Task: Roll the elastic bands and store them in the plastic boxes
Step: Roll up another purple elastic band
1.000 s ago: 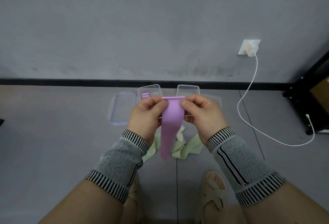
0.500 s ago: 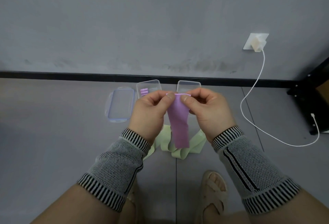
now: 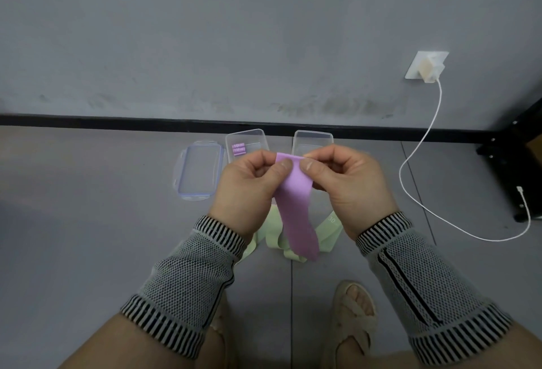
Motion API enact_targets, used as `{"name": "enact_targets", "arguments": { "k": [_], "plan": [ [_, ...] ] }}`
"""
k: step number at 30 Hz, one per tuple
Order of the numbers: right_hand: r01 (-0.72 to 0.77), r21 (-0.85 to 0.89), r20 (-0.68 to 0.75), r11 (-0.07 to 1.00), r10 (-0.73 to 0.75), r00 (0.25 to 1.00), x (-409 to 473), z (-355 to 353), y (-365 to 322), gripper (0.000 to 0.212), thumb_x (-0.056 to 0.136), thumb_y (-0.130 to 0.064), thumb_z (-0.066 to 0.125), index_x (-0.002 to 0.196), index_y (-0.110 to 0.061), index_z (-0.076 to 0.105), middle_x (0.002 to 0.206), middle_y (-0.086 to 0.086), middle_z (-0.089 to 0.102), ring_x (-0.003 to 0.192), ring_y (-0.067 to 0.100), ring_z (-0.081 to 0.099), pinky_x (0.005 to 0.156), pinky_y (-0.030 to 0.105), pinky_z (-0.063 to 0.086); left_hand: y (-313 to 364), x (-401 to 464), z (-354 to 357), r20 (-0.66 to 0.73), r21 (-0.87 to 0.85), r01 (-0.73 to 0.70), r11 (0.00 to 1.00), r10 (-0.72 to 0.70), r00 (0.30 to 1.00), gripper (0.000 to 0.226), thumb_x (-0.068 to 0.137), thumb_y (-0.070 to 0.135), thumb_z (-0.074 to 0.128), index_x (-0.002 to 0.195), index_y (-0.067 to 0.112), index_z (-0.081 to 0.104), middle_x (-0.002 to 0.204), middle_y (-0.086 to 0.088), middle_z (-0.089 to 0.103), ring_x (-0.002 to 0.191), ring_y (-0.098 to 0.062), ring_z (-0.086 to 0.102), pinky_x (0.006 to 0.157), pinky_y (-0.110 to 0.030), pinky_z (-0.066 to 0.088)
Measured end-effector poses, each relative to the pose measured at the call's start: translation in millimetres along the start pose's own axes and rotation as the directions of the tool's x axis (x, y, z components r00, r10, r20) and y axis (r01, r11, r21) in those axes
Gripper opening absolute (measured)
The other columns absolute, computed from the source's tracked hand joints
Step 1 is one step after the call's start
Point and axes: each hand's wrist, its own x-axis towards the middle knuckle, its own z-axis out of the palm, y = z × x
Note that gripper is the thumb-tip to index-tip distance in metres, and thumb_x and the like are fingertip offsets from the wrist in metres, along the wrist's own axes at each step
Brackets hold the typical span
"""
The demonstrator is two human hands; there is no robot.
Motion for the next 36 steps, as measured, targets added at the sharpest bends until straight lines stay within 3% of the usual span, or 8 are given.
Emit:
{"name": "enact_targets", "arguments": {
  "k": [5,8,14,18,20,26,31,36],
  "plan": [
    [0.026,-0.032,-0.005,0.999,-0.026,1.0,1,0,2,0.018,0.081,-0.002,0.069,0.072,-0.017,0.07,0.071,0.004,0.069,0.068,0.014,0.063,0.074,0.038,0.057,0,-1,-2,0.052,0.027,0.025,0.999,-0.026,0.998,0.01,0.088,0.007,0.059,0.084,0.008,0.067,0.063,0.006,0.067,0.056,-0.004,0.058,0.051,-0.016,0.044],
    [0.031,-0.057,-0.012,0.998,-0.032,0.999,2,0,4,0.021,0.08,-0.003,0.07,0.073,-0.022,0.07,0.074,0.006,0.069,0.07,0.015,0.063,0.073,0.035,0.057,-1,-1,-2,0.031,0.057,0.038,0.998,-0.04,0.999,0.01,0.087,0.011,0.061,0.081,0.012,0.069,0.068,0.0,0.068,0.061,-0.01,0.06,0.056,-0.024,0.048],
    [0.086,-0.1,0.024,0.991,-0.084,0.996,0,3,1,0.019,0.079,0.0,0.069,0.075,-0.019,0.069,0.071,0.0,0.068,0.068,0.008,0.061,0.067,0.02,0.053,4,-3,0,0.03,-0.015,0.119,0.993,-0.119,0.992,0.012,0.087,0.005,0.057,0.082,0.005,0.067,0.069,-0.006,0.066,0.058,-0.008,0.059,0.052,-0.018,0.048],
    [0.104,-0.105,0.06,0.989,-0.098,0.993,-1,4,1,0.023,0.081,0.001,0.068,0.076,-0.022,0.069,0.074,0.001,0.068,0.07,0.01,0.061,0.067,0.02,0.052,3,0,0,0.01,-0.04,0.188,0.981,-0.188,0.982,0.016,0.085,0.011,0.059,0.089,-0.003,0.067,0.08,-0.015,0.063,0.073,-0.022,0.055,0.064,-0.03,0.044],
    [0.112,-0.113,0.067,0.987,-0.105,0.992,-1,5,1,0.027,0.081,0.002,0.066,0.076,-0.025,0.068,0.074,0.001,0.068,0.07,0.01,0.061,0.068,0.02,0.052,4,0,1,0.007,-0.047,0.208,0.977,-0.208,0.978,0.026,0.075,0.018,0.063,0.089,-0.003,0.067,0.081,-0.016,0.062,0.076,-0.023,0.053,0.07,-0.035,0.04],
    [0.124,-0.158,0.092,0.98,-0.11,0.99,-3,4,0,0.035,0.082,0.005,0.059,0.073,-0.027,0.069,0.075,0.0,0.07,0.071,0.012,0.063,0.069,0.025,0.053,10,-2,0,0.013,-0.072,0.279,0.957,-0.279,0.96,0.012,0.065,0.021,0.06,0.066,0.014,0.069,0.073,-0.012,0.056,0.07,-0.022,0.048,0.063,-0.031,0.034],
    [0.162,-0.26,0.099,0.952,-0.14,0.985,-5,4,-3,0.033,0.083,0.001,0.06,0.074,-0.029,0.069,0.074,-0.007,0.069,0.069,0.006,0.062,0.066,0.017,0.051,9,-1,-2,0.029,-0.139,0.348,0.927,-0.347,0.937,0.015,0.085,0.006,0.053,0.081,0.002,0.066,0.085,-0.021,0.057,0.078,-0.029,0.051,0.069,-0.036,0.04],
    [0.179,-0.288,0.1,0.941,-0.157,0.983,-4,4,-2,0.032,0.084,0.0,0.061,0.075,-0.029,0.07,0.074,-0.011,0.069,0.069,0.002,0.062,0.065,0.012,0.048,9,0,-3,0.028,-0.208,0.365,0.907,-0.368,0.93,0.021,0.075,0.018,0.059,0.083,0.0,0.065,0.085,-0.021,0.049,0.079,-0.031,0.044,0.067,-0.038,0.037]
  ]
}}
